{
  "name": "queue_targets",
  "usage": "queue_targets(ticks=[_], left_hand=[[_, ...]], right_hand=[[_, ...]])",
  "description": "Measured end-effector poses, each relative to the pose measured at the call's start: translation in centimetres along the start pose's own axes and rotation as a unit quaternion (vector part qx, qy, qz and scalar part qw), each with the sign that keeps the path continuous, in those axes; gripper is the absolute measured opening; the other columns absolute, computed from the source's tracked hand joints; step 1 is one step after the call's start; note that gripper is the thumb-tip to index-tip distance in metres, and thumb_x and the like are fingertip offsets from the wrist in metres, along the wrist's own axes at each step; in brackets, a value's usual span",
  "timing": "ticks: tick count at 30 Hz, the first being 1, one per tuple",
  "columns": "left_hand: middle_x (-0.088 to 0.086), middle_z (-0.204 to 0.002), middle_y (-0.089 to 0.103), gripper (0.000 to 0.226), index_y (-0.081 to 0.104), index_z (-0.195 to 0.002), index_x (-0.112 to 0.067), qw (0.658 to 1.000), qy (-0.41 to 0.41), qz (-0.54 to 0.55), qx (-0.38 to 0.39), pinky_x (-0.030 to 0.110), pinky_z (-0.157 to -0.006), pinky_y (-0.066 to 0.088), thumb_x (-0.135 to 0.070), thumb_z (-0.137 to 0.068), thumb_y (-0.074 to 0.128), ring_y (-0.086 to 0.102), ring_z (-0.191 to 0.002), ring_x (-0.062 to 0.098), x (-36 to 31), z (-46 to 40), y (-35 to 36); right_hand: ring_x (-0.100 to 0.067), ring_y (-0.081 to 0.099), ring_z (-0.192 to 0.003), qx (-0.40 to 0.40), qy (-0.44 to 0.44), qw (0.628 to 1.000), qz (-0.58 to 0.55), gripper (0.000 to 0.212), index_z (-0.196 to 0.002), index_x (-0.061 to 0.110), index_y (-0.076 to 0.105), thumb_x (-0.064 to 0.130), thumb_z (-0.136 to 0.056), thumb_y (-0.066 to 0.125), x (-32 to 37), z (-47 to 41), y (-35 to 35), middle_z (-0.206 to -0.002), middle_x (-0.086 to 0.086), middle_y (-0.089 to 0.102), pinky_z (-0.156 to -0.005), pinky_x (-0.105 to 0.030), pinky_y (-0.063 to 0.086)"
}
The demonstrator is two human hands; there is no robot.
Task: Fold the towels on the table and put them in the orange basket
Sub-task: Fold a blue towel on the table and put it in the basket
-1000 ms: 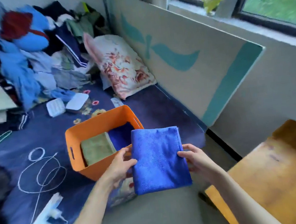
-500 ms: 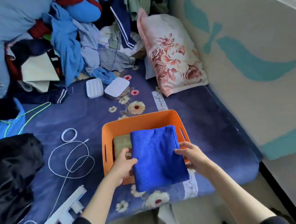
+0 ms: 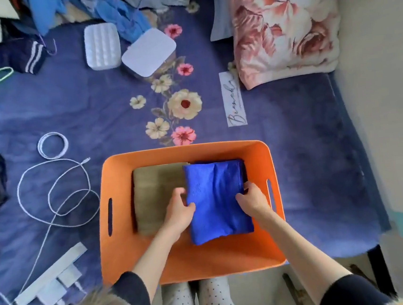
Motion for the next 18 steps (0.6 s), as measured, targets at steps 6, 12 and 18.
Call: queue_targets(ticks=[6, 12, 18], left_hand=[[-0.002, -0.093, 0.056, 0.028, 0.044, -0.115, -0.015, 1.000, 0.004, -0.012, 0.026, 0.022, -0.059, 0.039, -0.005, -0.090, 0.049, 0.052, -0.074, 0.012, 0.5, -3.5, 2.4], [0.006, -0.103, 0.057, 0.033, 0.045, -0.121, -0.009, 0.997, 0.031, -0.063, -0.011, 0.023, -0.065, 0.034, -0.004, -0.089, 0.053, 0.055, -0.089, 0.024, 0.5, -4.8, 2.7], [0.017, -0.124, 0.053, 0.053, 0.055, -0.122, -0.007, 0.893, 0.275, -0.344, -0.094, 0.044, -0.084, 0.051, -0.010, -0.073, 0.075, 0.056, -0.107, 0.039, -0.3, -2.5, 2.4]], right_hand=[[-0.039, 0.056, -0.101, -0.042, -0.004, 0.992, 0.119, 0.031, -0.119, 0.007, 0.040, 0.009, -0.088, 0.042, 0.0, -1.9, 1.2, -0.116, -0.017, 0.053, -0.078, -0.039, 0.044], [-0.038, 0.060, -0.102, -0.092, 0.009, 0.975, 0.203, 0.038, -0.129, 0.005, 0.036, 0.004, -0.091, 0.040, 0.6, -2.6, 1.3, -0.121, -0.018, 0.055, -0.078, -0.041, 0.050], [-0.039, 0.045, -0.122, -0.112, -0.127, 0.940, 0.296, 0.065, -0.146, 0.005, 0.020, -0.003, -0.086, 0.042, 0.1, -1.5, 1.7, -0.147, -0.020, 0.030, -0.096, -0.042, 0.041]])
Point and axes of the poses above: each hand's wrist, its own z-axis away from the middle knuckle, its own y-axis out of the palm, x = y × z, the point moved 2 cm from there along -z, towards the middle knuckle
